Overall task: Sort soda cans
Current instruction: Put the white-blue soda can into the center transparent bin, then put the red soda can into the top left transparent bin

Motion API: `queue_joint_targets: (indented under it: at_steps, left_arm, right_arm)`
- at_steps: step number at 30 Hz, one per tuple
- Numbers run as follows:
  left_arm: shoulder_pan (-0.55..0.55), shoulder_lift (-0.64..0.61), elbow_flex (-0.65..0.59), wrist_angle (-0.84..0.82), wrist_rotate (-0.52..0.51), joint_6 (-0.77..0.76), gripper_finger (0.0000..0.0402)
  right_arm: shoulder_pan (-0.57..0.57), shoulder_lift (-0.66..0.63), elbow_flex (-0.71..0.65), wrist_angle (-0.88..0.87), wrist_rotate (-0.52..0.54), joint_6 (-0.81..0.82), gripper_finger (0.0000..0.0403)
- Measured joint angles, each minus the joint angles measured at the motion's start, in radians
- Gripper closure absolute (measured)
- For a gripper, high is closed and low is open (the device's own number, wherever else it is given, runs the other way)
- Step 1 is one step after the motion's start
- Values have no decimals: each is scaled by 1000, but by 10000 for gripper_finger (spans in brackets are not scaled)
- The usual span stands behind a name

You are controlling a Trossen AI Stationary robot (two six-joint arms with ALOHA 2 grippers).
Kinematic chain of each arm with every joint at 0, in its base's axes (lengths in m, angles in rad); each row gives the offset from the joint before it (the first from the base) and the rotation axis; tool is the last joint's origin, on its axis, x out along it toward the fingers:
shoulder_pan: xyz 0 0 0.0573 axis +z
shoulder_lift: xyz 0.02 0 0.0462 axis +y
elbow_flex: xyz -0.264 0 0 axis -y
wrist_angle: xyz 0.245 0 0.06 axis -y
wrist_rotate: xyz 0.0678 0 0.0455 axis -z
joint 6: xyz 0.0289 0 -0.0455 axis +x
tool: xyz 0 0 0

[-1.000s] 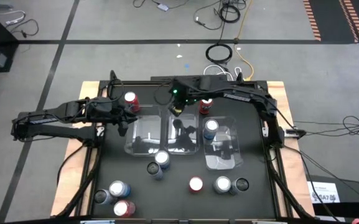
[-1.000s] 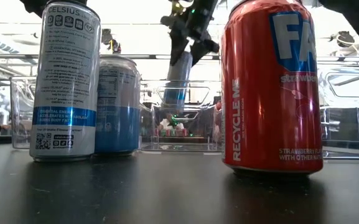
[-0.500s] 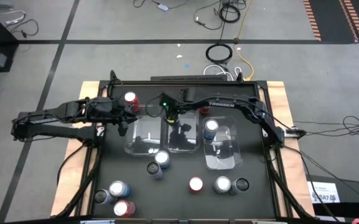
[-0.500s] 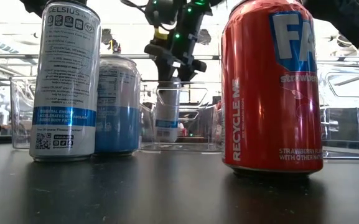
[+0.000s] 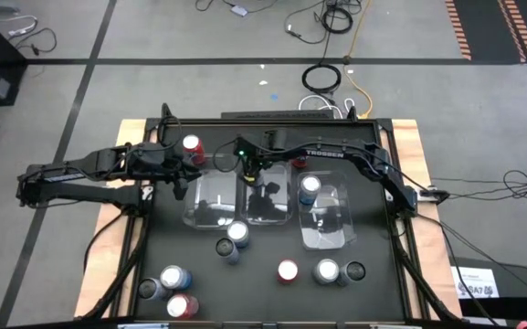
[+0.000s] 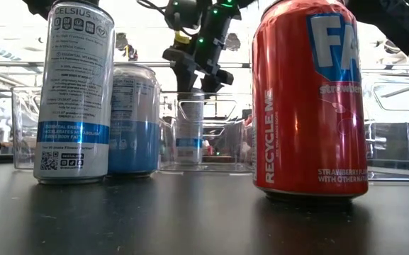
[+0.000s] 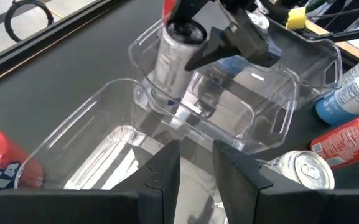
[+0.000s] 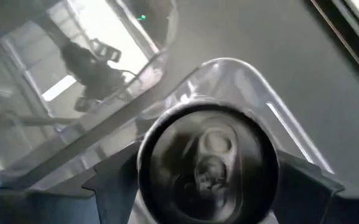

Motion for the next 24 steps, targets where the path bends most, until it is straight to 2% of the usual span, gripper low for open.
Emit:
queue_joint_targets:
  at_steps: [11, 17, 21, 24]
  left_arm:
    - [0, 0, 0, 0, 0, 0, 297]
    - [0, 0, 0, 0, 0, -6, 297]
    - [0, 0, 0, 1, 0, -77, 297]
    - [0, 0, 0, 11, 0, -78, 297]
  right_arm:
    - [0, -15, 0, -18, -1, 14, 105]
    - [-1, -89, 0, -34, 3, -11, 104]
    - [-1, -146, 0, -30, 5, -40, 104]
    - [0, -188, 0, -92, 60, -57, 104]
